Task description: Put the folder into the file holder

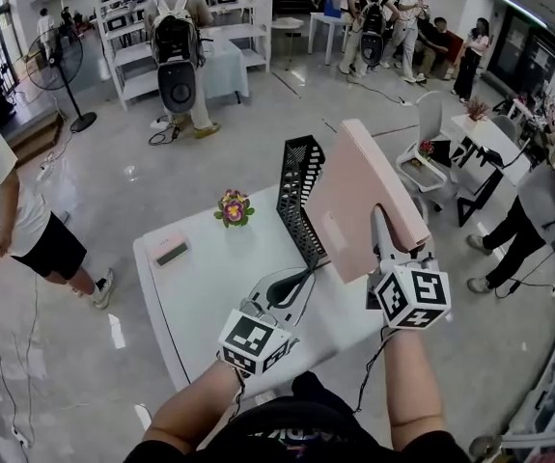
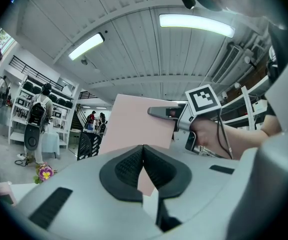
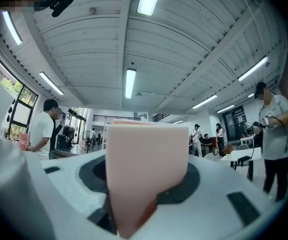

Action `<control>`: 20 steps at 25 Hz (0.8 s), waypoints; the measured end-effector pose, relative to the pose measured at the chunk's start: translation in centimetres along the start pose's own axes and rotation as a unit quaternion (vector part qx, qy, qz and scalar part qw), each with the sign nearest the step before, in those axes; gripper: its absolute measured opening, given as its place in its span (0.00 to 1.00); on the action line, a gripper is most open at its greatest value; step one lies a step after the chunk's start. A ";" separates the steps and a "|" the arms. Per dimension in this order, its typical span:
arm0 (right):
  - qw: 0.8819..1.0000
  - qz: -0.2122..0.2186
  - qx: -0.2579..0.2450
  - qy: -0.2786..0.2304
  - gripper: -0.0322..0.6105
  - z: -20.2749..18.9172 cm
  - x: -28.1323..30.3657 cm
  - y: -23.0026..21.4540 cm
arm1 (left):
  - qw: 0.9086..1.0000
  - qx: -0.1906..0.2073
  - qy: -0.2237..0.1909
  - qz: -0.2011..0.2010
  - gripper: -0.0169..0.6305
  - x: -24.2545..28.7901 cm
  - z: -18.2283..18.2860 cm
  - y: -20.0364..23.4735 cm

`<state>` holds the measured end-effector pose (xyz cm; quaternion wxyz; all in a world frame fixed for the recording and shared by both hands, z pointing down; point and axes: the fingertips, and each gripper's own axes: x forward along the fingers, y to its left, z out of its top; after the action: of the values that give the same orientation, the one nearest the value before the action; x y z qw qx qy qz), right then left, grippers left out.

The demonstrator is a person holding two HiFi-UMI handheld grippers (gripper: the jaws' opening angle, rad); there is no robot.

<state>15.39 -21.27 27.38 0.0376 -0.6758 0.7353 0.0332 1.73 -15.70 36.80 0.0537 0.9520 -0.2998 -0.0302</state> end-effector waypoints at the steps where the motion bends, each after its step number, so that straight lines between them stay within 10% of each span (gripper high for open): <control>1: 1.000 0.000 -0.001 0.000 0.36 0.0 0.4 -0.1 | 1.000 0.000 0.000 0.001 0.03 0.2 0.1 0.1; 20: 1.000 0.010 0.007 0.011 0.36 -1.6 8.8 -0.8 | 1.000 -0.001 0.003 0.023 0.03 3.5 0.0 2.7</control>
<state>15.44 -30.21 28.11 0.0338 -0.6684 0.7427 0.0215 3.10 -19.91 37.07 0.0561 0.9448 -0.3219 -0.0259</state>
